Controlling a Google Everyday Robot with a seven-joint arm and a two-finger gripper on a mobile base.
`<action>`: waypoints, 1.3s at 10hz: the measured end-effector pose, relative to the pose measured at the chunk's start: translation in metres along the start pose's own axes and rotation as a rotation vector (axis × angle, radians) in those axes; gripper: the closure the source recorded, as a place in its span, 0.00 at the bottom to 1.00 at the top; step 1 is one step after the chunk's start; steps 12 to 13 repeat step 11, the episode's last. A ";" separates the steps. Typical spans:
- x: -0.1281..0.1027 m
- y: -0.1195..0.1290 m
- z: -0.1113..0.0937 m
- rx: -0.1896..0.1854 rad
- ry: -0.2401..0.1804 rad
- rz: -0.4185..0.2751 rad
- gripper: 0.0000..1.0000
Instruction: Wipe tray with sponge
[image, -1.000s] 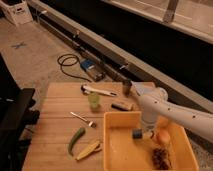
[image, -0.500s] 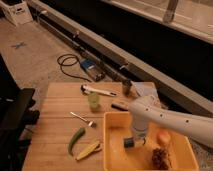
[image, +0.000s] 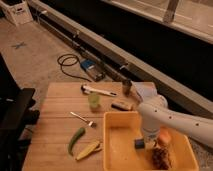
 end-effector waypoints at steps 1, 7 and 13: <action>0.005 -0.010 -0.005 0.011 0.012 0.000 1.00; -0.062 -0.022 -0.017 0.056 -0.014 -0.120 1.00; -0.079 0.005 -0.013 0.045 -0.059 -0.143 1.00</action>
